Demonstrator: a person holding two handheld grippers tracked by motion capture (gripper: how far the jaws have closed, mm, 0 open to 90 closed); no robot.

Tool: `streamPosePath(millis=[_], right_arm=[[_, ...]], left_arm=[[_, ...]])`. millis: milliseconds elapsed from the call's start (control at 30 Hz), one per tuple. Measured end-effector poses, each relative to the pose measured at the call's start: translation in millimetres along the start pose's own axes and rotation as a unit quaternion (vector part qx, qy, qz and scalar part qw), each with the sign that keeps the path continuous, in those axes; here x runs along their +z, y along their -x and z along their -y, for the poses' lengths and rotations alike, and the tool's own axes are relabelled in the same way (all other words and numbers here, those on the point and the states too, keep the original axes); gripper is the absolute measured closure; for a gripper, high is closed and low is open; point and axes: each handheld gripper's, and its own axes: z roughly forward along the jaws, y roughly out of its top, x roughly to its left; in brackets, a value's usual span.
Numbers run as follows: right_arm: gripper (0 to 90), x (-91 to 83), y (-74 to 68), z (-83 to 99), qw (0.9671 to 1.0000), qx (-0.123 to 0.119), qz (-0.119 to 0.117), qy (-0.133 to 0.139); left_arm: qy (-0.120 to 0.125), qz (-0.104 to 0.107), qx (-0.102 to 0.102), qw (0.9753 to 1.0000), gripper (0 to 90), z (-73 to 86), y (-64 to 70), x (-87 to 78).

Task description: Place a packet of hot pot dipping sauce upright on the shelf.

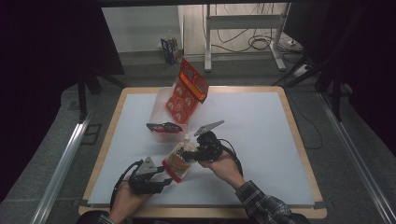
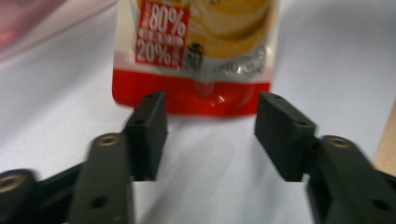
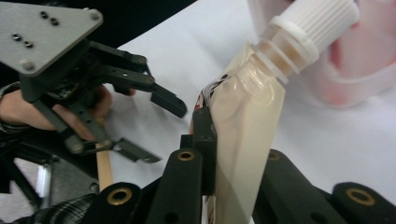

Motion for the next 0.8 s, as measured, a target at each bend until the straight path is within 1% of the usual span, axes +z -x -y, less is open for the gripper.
streamPosePath(millis=[33, 67, 133, 200, 333, 400, 433, 567, 667, 800], right_arm=[[84.9, -6.2, -0.2, -1.4, 0.9999, -0.006, 0.010, -0.001], [84.9, -6.2, -0.2, -1.4, 0.9999, -0.006, 0.010, -0.001], [85.7, -11.8, 0.4, -2.0, 0.9999, -0.006, 0.015, 0.000], [86.4, -17.0, 1.6, -2.3, 0.9997, -0.005, 0.022, 0.001], [87.0, -28.2, 4.6, -3.4, 0.9995, -0.004, 0.028, 0.013], [87.2, -36.7, 5.3, -5.2, 0.9992, -0.006, 0.034, 0.019], [87.2, -36.7, 5.3, -5.2, 0.9992, -0.006, 0.034, 0.019], [87.2, -46.9, 7.3, -7.6, 0.9988, -0.009, 0.042, 0.024], [87.3, -55.3, 10.3, -9.6, 0.9983, -0.008, 0.051, 0.028], [87.4, -64.3, 14.7, -13.4, 0.9975, -0.009, 0.064, 0.029]], left_arm=[[0.003, -0.002, 0.002, 1.0000, 32.0, 0.0, 0.4, -0.9], [0.005, -0.003, 0.001, 1.0000, 32.0, 0.0, 0.6, -1.8], [0.012, -0.003, -0.004, 0.9999, 26.0, 0.3, 0.2, -3.1], [0.017, -0.004, -0.009, 0.9998, 22.3, 0.4, -0.5, -4.1], [0.019, -0.010, -0.019, 0.9996, 16.8, 0.4, -0.8, -5.2], [0.015, -0.015, -0.020, 0.9996, 11.5, 0.4, -1.0, -4.9], [0.012, -0.017, -0.021, 0.9996, 11.5, 0.5, -1.1, -4.6], [0.006, -0.026, -0.031, 0.9992, 6.7, 0.4, -1.7, -2.8], [0.009, -0.027, -0.035, 0.9990, 4.1, 0.5, -2.8, -3.3], [0.011, -0.030, -0.034, 0.9989, 2.7, 0.9, -3.4, -4.0]])
